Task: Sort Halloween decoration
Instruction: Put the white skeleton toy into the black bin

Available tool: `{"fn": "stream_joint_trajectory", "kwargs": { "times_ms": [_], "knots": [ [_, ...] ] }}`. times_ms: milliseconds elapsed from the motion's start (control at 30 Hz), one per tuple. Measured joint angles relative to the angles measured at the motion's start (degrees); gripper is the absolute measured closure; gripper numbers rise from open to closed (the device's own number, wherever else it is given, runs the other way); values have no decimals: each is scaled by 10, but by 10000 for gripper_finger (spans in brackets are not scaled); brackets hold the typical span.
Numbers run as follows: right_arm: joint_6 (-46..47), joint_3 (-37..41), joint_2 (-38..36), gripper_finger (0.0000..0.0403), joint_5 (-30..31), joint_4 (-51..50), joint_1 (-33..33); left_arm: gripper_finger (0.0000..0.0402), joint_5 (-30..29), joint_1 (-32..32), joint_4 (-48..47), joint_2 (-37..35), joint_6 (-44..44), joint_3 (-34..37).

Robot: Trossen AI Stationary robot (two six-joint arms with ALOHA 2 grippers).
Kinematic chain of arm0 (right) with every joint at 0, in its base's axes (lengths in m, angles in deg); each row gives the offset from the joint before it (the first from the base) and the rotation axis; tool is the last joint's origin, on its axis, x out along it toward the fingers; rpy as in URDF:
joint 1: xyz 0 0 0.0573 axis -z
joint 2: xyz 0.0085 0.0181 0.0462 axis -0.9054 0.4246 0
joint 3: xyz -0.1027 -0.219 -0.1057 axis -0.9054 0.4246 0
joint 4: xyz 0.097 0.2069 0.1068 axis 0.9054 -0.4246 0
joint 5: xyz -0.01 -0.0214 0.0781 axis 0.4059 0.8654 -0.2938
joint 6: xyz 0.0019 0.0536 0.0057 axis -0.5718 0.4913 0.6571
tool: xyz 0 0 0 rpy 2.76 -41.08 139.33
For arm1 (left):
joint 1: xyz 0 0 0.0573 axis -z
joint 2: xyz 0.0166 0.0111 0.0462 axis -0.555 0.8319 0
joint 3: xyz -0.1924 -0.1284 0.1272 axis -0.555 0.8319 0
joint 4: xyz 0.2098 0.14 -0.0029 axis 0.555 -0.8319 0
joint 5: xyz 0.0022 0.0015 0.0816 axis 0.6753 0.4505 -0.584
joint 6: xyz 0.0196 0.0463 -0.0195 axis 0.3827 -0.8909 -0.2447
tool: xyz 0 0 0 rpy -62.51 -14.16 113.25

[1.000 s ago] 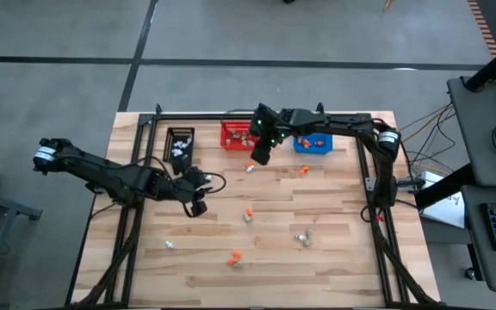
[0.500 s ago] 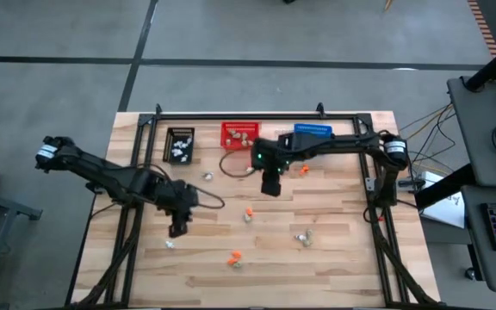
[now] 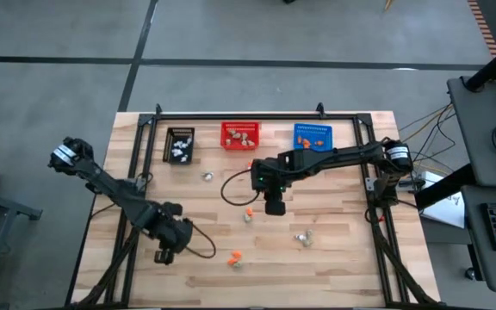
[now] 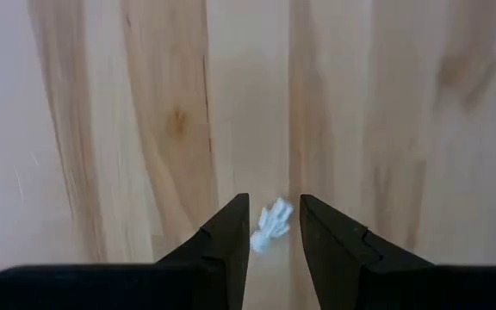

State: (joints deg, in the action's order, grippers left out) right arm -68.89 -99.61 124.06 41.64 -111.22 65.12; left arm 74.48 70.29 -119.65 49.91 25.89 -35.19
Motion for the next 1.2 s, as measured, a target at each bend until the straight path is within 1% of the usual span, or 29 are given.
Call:
{"fn": "stream_joint_trajectory", "kwargs": {
  "times_ms": [133, 367, 467, 567, 733, 933, 1067, 1200],
  "knots": [
    [2, 1, 0, 293, 0, 8, -4, 295, 0, 29, -2, 35, 17, -2],
    [10, 1, 0, 298, 0, 9, -4, 238, 0, 72, -7, 92, 31, -2],
    [17, 1, 0, 294, 0, 9, -4, 227, -4, 81, -8, 110, 31, -2],
    [22, 1, 0, 291, 0, 9, -4, 224, -16, 83, -11, 126, 31, -2],
    [29, 1, 0, 294, 0, 10, -4, 228, -21, 83, -10, 150, 31, -2],
    [31, 1, 0, 294, 0, 9, -5, 245, -21, 84, -5, 156, 29, -1],
    [31, 1, 0, 291, 0, 9, -5, 269, -19, 84, -2, 156, 28, 0],
    [31, 1, 0, 295, 1, 9, -5, 307, -17, 84, -1, 156, 28, 0]
  ]
}}
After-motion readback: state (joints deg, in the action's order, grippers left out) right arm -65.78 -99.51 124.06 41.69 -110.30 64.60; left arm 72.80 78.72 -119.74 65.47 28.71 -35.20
